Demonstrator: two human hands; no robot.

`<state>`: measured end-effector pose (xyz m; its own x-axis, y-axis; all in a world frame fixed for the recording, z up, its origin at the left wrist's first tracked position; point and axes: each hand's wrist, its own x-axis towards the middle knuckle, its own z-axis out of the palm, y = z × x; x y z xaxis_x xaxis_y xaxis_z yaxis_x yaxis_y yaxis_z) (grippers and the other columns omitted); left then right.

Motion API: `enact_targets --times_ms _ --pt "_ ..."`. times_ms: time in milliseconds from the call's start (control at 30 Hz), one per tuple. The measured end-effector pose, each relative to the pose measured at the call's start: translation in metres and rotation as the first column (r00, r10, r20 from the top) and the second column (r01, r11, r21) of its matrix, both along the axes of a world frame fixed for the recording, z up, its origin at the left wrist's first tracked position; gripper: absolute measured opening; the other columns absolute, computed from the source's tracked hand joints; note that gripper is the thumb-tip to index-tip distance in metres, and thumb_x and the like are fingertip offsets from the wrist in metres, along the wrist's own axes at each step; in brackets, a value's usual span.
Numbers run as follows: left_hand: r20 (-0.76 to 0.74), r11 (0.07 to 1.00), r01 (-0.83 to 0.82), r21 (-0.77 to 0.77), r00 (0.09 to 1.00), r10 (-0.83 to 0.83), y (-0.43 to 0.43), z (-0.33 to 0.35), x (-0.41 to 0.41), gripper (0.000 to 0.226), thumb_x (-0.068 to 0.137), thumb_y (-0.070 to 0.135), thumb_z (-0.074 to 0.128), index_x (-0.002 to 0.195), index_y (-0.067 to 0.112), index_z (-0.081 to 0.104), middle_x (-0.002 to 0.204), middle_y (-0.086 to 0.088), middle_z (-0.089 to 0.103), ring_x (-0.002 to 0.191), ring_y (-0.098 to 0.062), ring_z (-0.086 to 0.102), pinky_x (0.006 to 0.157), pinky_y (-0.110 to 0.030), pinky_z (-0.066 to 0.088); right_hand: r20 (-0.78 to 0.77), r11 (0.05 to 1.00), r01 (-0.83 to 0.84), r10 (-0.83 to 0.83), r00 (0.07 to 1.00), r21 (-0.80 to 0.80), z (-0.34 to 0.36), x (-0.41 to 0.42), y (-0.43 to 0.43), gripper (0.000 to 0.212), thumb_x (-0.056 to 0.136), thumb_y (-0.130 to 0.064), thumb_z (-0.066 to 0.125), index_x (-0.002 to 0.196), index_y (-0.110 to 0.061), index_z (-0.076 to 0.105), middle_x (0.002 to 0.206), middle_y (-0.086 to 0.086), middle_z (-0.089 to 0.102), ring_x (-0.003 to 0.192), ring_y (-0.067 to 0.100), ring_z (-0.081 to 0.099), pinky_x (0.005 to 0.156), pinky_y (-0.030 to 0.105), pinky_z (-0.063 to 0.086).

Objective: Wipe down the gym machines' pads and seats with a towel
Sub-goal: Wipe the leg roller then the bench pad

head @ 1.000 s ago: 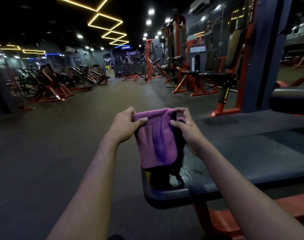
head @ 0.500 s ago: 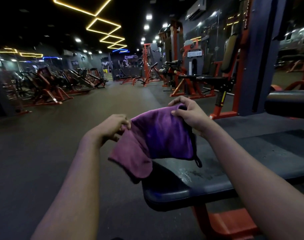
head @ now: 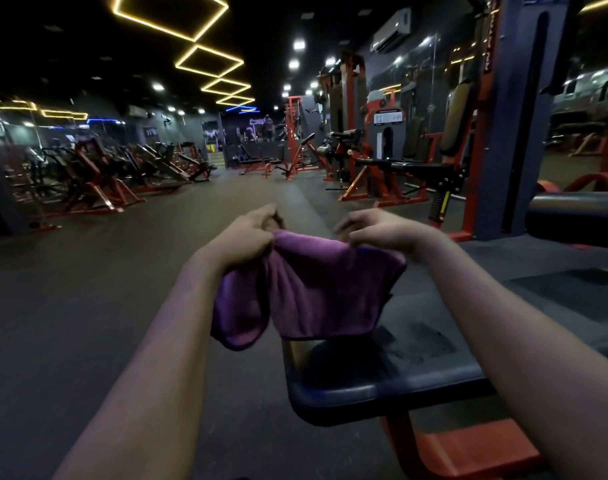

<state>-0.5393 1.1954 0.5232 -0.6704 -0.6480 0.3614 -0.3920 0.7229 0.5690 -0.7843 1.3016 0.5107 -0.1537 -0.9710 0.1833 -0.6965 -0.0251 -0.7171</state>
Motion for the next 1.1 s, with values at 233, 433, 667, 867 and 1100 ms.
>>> enact_targets --times_ms 233,433,667,867,1100 --pt "0.179 0.998 0.042 0.044 0.983 -0.050 0.000 0.045 0.015 0.059 0.070 0.034 0.072 0.117 0.011 0.044 0.093 -0.006 0.055 0.083 -0.020 0.053 0.070 -0.031 0.049 0.234 0.971 -0.189 0.219 0.947 -0.144 0.002 0.057 -0.024 0.037 0.093 -0.026 0.073 0.103 0.009 0.068 0.086 0.013 0.063 0.073 0.024 0.053 0.061 0.031 0.040" --pt "0.186 0.955 -0.293 -0.047 0.937 0.296 -0.038 -0.004 0.031 0.028 0.062 0.035 0.060 0.089 0.026 0.056 0.091 0.006 0.067 0.096 -0.025 0.063 0.101 -0.045 0.047 0.184 0.972 -0.185 0.210 0.960 -0.144 0.023 0.072 -0.024 0.030 0.106 -0.020 0.055 0.079 -0.018 0.067 0.065 -0.016 0.062 0.053 -0.005 0.052 0.057 0.012 0.041" --pt "-0.070 0.793 -0.468 0.390 0.844 0.532 -0.001 -0.052 0.026 0.072 0.103 0.061 0.030 0.079 0.002 0.063 0.075 -0.020 0.071 0.049 -0.027 0.064 0.045 -0.027 0.048 0.336 0.934 0.183 -0.073 0.939 -0.307 0.018 0.066 -0.037 0.031 0.108 -0.026 0.049 0.104 -0.008 0.073 0.080 -0.001 0.064 0.067 0.009 0.055 0.064 0.026 0.049" --pt "-0.167 0.817 -0.205 0.539 0.925 0.342 0.010 -0.062 0.010 0.093 0.091 0.079 0.004 0.136 0.018 0.059 0.129 -0.010 0.066 0.113 -0.027 0.061 0.091 -0.039 0.039 0.555 0.912 0.250 -0.030 0.832 -0.325 0.012 0.063 -0.041 0.030 0.109 -0.024 0.045 0.106 -0.003 0.067 0.080 0.003 0.059 0.067 0.016 0.052 0.063 0.032 0.047" --pt "-0.487 0.897 -0.192 0.399 0.784 0.384 -0.006 -0.049 -0.007 0.050 0.100 0.052 0.050 0.089 0.006 0.066 0.084 -0.005 0.067 0.083 -0.023 0.062 0.070 -0.028 0.050 0.581 0.931 0.256 -0.061 0.811 -0.259 0.007 0.044 -0.033 0.016 0.103 -0.015 0.055 0.098 -0.012 0.069 0.082 0.004 0.067 0.073 0.018 0.062 0.068 0.033 0.053"
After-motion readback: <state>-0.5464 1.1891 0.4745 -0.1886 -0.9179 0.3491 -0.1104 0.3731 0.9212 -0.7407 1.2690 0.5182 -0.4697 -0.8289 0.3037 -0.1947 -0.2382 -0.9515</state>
